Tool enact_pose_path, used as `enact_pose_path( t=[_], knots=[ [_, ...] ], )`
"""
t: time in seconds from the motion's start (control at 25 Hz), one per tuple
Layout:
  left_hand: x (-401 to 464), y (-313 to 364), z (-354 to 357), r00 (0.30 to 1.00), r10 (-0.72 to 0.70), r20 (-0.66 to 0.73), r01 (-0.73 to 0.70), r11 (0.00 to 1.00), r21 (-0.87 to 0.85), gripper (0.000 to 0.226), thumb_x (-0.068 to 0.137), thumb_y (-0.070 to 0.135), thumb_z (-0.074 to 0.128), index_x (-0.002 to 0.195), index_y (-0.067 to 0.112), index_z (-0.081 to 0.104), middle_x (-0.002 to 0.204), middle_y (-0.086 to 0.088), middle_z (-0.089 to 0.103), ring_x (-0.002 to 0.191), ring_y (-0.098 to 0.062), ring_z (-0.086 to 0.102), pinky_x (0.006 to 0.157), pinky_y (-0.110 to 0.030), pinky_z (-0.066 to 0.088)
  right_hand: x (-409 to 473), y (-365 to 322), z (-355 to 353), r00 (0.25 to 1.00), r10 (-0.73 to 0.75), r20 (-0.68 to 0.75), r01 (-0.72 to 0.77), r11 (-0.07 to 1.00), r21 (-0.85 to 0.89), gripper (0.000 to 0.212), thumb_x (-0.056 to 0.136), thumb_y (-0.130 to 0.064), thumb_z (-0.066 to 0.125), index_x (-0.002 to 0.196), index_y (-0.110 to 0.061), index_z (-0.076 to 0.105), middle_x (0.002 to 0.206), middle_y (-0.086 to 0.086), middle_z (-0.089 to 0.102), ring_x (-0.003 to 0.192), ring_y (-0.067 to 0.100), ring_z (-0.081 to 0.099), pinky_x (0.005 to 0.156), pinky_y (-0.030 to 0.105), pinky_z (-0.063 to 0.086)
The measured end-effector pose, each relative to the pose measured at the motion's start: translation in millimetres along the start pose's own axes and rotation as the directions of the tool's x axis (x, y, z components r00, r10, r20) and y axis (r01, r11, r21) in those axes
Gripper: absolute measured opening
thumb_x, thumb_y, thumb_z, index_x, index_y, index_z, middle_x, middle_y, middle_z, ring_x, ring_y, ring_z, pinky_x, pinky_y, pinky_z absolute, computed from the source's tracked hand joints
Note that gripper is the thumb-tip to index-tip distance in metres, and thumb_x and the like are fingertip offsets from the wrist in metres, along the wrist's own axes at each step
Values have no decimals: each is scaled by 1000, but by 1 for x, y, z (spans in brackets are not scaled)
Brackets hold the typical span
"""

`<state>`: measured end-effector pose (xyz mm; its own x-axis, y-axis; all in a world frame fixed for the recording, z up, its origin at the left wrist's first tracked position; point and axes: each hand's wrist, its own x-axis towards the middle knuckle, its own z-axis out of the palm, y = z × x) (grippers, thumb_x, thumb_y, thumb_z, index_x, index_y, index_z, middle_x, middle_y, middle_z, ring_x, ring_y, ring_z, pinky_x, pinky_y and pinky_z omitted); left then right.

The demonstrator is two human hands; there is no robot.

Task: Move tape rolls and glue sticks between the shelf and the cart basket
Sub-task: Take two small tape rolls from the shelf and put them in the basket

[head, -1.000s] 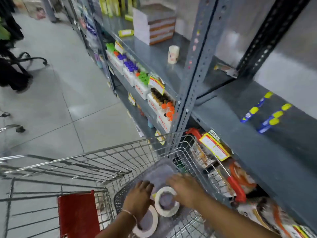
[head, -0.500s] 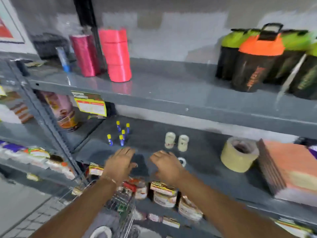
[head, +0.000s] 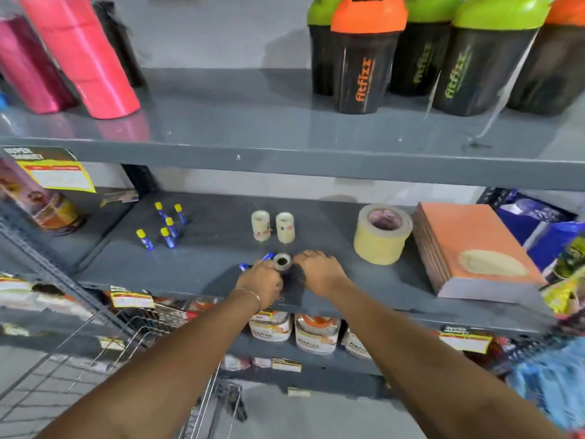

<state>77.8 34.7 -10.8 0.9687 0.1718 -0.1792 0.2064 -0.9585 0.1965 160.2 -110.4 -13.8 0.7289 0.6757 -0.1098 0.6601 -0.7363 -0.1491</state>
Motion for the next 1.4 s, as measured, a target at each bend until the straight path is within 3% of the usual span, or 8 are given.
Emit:
enact_pose_path(
  t=[0.2, 0.36, 0.56, 0.72, 0.84, 1.0, 1.28, 1.4],
  knots=[
    [-2, 3, 7, 996, -74, -57, 73, 997, -10, 32, 85, 18, 61, 115, 6, 60, 129, -16, 48, 122, -36, 46, 94, -41, 46, 20, -14, 19, 999, -17, 44, 17, 1000, 4, 45, 94, -24, 53, 138, -23, 42, 137, 9, 46, 127, 33, 43, 99, 48, 41],
    [-8, 1, 12, 993, -50, -104, 54, 998, 35, 22, 89, 27, 56, 100, 12, 68, 128, -11, 46, 117, -34, 40, 89, -42, 41, 20, -9, 28, 1000, 12, 28, -12, 1000, 19, 44, 93, -27, 55, 135, -21, 44, 134, 11, 50, 125, 33, 45, 96, 46, 42],
    [-23, -24, 12, 974, -25, -224, 12, 998, -60, 17, 85, 37, 61, 94, 27, 72, 122, 2, 54, 111, -27, 41, 91, -38, 37, 19, 2, 29, 999, 43, -11, -41, 989, 144, 31, 89, -35, 62, 110, -11, 58, 119, 12, 60, 111, 34, 55, 88, 40, 48],
    [-46, -76, -1, 924, -143, -354, 65, 972, -225, 13, 78, 35, 71, 84, 22, 73, 104, 0, 66, 99, -28, 53, 88, -37, 48, 22, -14, 17, 994, -13, -113, 49, 946, 322, 20, 81, -30, 68, 94, -18, 58, 107, 10, 63, 104, 30, 56, 83, 37, 48],
    [-77, -135, -7, 841, -358, -406, 199, 902, -384, 26, 73, 25, 78, 91, 16, 63, 99, -5, 64, 96, -28, 55, 88, -36, 45, 37, -75, 3, 974, -182, -137, 223, 885, 408, 33, 78, -25, 72, 106, -22, 54, 107, 6, 62, 103, 25, 55, 85, 39, 49],
    [-140, -219, 0, 713, -586, -386, 369, 781, -504, 48, 73, 26, 75, 114, 8, 58, 107, -12, 62, 104, -30, 55, 91, -37, 42, 62, -192, 15, 905, -409, -113, 416, 799, 434, 47, 75, -20, 75, 117, -20, 55, 112, 10, 63, 108, 29, 56, 88, 37, 46],
    [-263, -335, 67, 466, -863, -194, 642, 481, -597, 51, 67, 19, 82, 111, 1, 66, 111, -23, 61, 105, -39, 57, 96, -36, 45, 80, -373, 107, 760, -642, 98, 550, 716, 430, 48, 74, -17, 74, 118, -14, 56, 107, 14, 67, 99, 30, 62, 78, 35, 47],
    [-295, -368, 120, 401, -915, -46, 719, 346, -603, 48, 67, 19, 80, 109, 2, 66, 109, -21, 59, 105, -38, 56, 93, -36, 45, 81, -424, 160, 698, -680, 225, 551, 711, 437, 54, 75, -14, 72, 125, -18, 53, 117, 12, 65, 101, 30, 63, 79, 31, 48]
  ],
)
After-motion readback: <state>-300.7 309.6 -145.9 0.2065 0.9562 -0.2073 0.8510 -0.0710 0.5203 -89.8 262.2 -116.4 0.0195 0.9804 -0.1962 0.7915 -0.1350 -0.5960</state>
